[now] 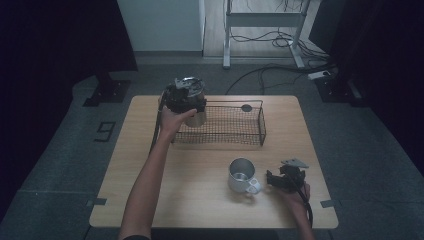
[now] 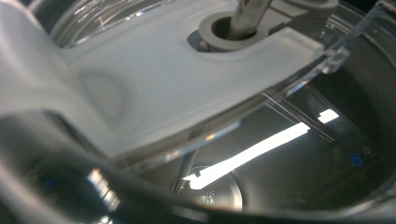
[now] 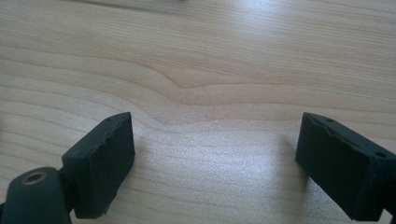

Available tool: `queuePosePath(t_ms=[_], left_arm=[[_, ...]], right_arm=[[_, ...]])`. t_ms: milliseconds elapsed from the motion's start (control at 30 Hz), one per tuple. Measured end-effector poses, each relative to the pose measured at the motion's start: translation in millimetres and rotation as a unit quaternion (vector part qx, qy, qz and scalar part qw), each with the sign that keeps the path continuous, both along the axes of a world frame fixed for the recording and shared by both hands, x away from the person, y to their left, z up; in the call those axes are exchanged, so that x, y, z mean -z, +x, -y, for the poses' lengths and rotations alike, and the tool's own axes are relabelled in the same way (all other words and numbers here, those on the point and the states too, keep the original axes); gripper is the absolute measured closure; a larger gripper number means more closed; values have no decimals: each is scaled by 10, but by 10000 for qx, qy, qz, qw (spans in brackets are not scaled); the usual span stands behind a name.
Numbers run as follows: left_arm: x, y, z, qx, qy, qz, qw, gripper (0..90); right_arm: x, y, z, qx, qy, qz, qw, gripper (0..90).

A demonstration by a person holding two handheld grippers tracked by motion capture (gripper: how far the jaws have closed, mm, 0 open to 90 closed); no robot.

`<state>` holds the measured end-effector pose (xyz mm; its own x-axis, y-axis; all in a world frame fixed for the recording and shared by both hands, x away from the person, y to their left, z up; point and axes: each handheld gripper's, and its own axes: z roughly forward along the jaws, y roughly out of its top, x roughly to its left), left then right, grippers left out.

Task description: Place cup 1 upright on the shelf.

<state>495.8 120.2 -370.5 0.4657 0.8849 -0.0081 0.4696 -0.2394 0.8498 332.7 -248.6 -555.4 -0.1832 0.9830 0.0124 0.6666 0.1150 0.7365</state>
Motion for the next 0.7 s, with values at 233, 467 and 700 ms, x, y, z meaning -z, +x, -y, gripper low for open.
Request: queuePosePath(t_ms=[233,467,700], left_arm=[[48,46,23,-38,7,-17,10000,41],[92,97,47,-77,-15,-5,10000,41],[146,148,59,-147,2,-23,9999,41]], right_arm=[[0,0,0,-1,2,-1,10000,112],[0,0,0,-2,0,0,10000,112],[0,0,0,-2,1,0,10000,112]])
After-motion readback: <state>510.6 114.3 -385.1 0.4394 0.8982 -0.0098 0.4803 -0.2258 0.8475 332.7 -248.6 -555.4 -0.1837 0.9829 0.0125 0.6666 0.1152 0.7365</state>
